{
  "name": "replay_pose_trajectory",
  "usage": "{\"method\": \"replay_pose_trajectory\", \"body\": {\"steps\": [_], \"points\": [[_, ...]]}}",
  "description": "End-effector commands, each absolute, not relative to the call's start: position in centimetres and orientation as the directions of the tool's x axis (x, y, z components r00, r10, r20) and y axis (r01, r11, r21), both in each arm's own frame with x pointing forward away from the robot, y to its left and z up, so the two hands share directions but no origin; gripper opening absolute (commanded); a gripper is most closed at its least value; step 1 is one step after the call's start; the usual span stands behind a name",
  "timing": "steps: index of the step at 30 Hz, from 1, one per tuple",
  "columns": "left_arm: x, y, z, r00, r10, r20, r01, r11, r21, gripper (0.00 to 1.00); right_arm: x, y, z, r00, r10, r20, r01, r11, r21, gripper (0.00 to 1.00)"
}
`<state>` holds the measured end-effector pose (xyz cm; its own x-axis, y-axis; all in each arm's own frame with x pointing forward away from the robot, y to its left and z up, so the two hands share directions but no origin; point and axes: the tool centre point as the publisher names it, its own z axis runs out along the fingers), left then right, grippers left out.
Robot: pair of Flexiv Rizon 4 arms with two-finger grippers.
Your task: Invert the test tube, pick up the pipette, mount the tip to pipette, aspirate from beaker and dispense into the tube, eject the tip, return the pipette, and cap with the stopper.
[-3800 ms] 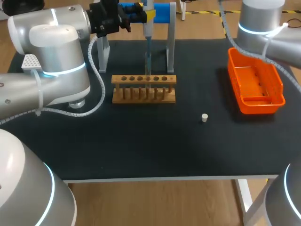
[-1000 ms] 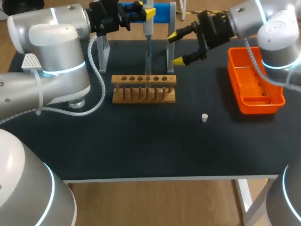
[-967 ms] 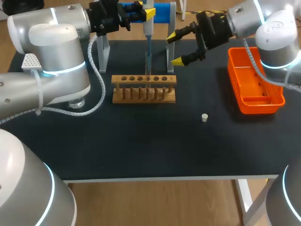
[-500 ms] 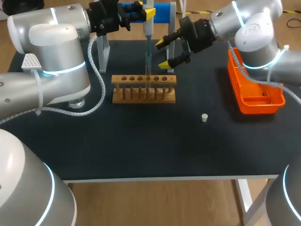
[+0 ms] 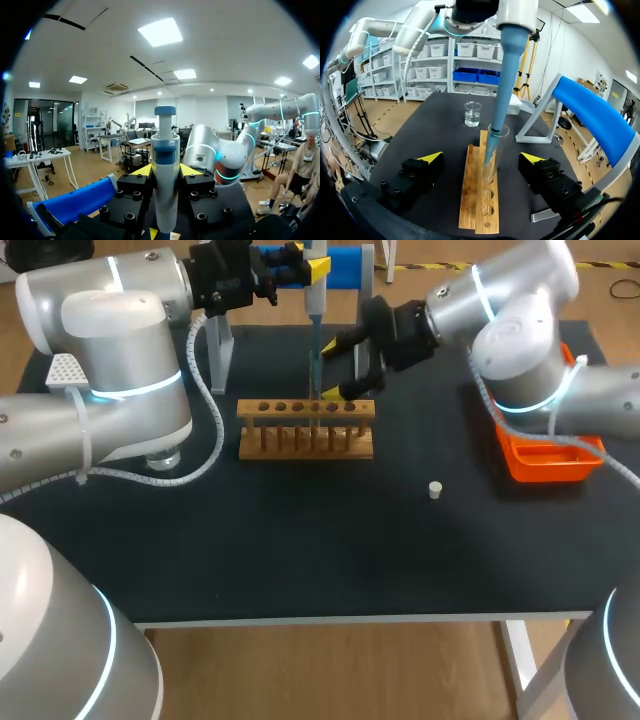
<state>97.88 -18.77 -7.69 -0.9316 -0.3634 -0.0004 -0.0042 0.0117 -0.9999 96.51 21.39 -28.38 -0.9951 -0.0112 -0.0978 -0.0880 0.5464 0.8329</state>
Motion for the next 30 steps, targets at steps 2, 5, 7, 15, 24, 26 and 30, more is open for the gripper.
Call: {"method": "replay_pose_trajectory", "body": {"steps": [2,5,7,15,24,26,30], "points": [[97.9,-18.9,-7.7,-0.931,-0.365,0.0,-0.005,0.011,-1.0,0.0,96.5,21.8,-29.1,-0.996,-0.003,-0.093,-0.079,0.548,0.833,1.0],[97.9,-18.9,-7.7,-0.931,-0.365,0.0,-0.005,0.011,-1.0,0.0,96.6,22.0,-29.5,-0.996,-0.009,-0.093,-0.082,0.557,0.826,1.0],[97.9,-18.9,-7.7,-0.931,-0.365,0.0,-0.005,0.011,-1.0,0.0,96.7,22.0,-29.7,-0.996,-0.013,-0.094,-0.085,0.562,0.823,1.0],[97.9,-18.9,-7.7,-0.931,-0.365,0.0,-0.005,0.011,-1.0,0.0,97.6,22.3,-30.4,-0.995,-0.006,-0.096,-0.082,0.569,0.818,1.0],[97.9,-18.9,-7.7,-0.931,-0.365,0.0,-0.005,0.011,-1.0,0.0,97.8,23.3,-31.0,-0.995,-0.014,-0.096,-0.087,0.574,0.815,1.0],[97.9,-18.9,-7.7,-0.931,-0.365,0.0,-0.005,0.011,-1.0,0.0,97.9,23.4,-31.1,-0.995,-0.013,-0.097,-0.087,0.574,0.814,1.0],[97.9,-18.9,-7.7,-0.931,-0.365,0.0,-0.005,0.011,-1.0,0.0,98.0,23.5,-31.3,-0.995,-0.013,-0.096,-0.086,0.575,0.814,1.0]]}}
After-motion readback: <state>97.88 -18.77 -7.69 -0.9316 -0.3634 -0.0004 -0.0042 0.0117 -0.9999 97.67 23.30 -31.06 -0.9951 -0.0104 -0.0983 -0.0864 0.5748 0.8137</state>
